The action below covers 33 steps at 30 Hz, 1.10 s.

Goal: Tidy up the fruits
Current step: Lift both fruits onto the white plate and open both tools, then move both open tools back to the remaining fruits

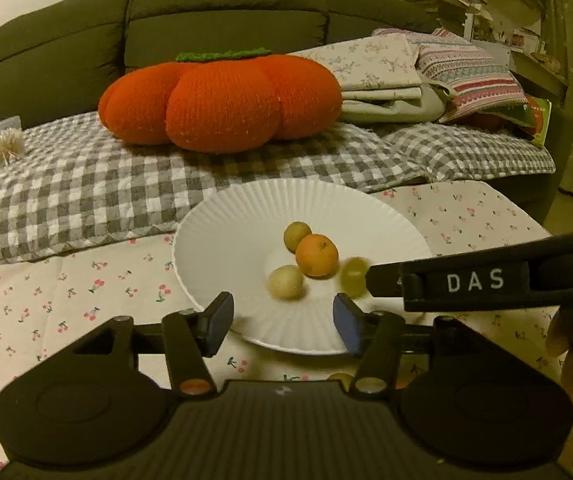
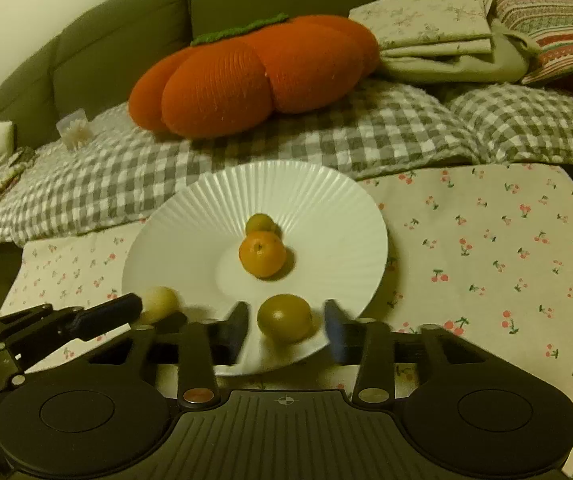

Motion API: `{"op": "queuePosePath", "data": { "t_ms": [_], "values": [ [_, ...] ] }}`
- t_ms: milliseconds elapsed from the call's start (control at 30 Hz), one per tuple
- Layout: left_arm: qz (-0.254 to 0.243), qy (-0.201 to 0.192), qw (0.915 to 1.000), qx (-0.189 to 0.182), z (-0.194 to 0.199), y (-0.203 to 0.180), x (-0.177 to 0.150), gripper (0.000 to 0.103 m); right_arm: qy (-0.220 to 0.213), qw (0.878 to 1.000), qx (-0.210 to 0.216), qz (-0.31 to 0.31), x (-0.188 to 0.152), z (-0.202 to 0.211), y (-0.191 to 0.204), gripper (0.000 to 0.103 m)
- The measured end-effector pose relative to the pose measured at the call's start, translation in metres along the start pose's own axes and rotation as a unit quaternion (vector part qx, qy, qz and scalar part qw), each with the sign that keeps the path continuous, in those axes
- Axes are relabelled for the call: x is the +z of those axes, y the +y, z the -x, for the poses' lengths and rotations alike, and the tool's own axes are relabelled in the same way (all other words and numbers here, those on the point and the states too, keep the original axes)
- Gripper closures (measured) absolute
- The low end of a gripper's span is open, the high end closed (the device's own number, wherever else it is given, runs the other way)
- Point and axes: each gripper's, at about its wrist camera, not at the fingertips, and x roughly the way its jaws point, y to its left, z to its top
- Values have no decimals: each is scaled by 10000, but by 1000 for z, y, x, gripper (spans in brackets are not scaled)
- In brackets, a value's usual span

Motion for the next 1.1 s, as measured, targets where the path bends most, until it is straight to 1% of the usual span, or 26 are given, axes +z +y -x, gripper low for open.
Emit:
{"op": "queuePosePath", "data": {
  "t_ms": [167, 333, 500, 600, 733, 867, 1000, 1100],
  "values": [
    [199, -20, 9998, -45, 7, 3, 3, 47, -29, 9999, -28, -134, 2, 6, -4, 46],
    [456, -18, 9990, -32, 18, 11, 7, 41, -22, 9995, 11, -322, 3, 14, -7, 46],
    [702, 23, 9975, 44, 30, 21, 8, 41, -36, 9987, 131, -490, 4, 25, -7, 45],
    [846, 93, 9963, 88, 38, 28, 7, 40, -43, 9983, 186, -548, 3, 32, -5, 45],
    [964, 157, 9951, 183, 49, 38, 6, 36, 46, 9978, 211, -630, 1, 38, -3, 45],
    [1139, 238, 9927, 313, 57, 51, 1, 36, 62, 9967, 309, -747, -2, 47, -3, 45],
    [1398, 330, 9891, 332, 63, 62, -3, 36, -19, 9967, 270, -767, -3, 58, -6, 45],
    [1429, 394, 9885, 309, 66, 61, -6, 36, -24, 9956, 309, -887, -4, 65, -11, 45]
  ]
}}
